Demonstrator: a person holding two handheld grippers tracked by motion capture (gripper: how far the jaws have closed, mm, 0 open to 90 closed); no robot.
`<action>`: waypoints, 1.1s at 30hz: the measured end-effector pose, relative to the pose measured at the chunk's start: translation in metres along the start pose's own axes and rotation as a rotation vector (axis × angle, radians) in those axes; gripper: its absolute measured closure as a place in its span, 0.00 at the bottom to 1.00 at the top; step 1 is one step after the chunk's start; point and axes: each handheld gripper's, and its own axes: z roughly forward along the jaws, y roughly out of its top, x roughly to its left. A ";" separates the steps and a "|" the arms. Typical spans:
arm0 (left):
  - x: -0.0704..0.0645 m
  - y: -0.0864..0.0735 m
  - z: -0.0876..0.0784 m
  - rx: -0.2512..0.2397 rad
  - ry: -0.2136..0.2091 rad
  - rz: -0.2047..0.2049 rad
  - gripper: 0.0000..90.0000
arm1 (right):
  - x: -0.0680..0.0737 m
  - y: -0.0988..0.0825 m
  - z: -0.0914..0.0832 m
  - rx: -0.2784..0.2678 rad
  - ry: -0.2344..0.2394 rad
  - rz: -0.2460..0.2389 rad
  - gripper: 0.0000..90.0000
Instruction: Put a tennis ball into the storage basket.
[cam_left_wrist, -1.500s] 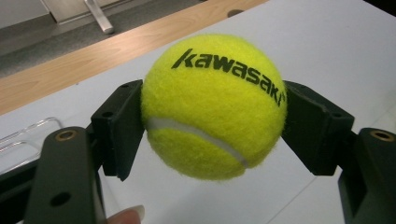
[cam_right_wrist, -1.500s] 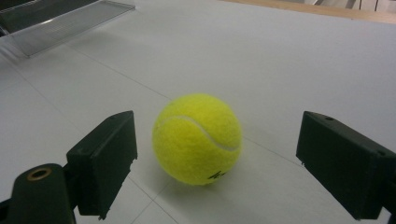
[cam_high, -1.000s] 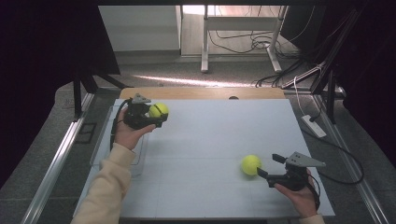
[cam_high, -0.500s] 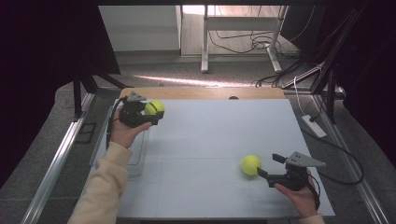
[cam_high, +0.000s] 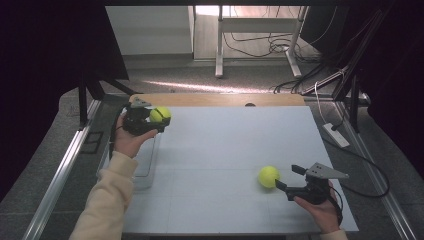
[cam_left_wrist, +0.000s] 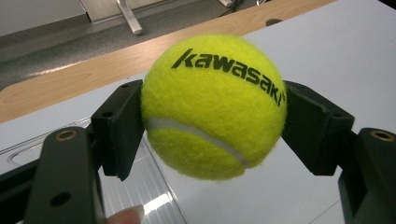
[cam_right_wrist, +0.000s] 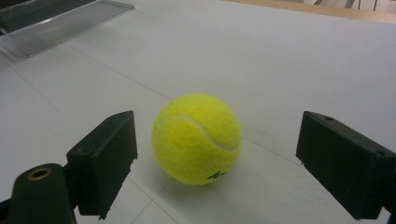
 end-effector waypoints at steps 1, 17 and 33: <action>0.000 0.000 0.000 0.000 0.000 0.000 0.30 | 0.000 0.000 0.000 0.000 0.000 -0.001 0.14; 0.012 -0.003 -0.002 0.000 0.033 -0.017 0.30 | 0.000 0.000 0.000 0.000 -0.003 0.002 0.14; 0.028 -0.003 -0.007 0.006 0.076 -0.040 0.30 | -0.001 0.000 -0.001 -0.003 -0.004 0.005 0.14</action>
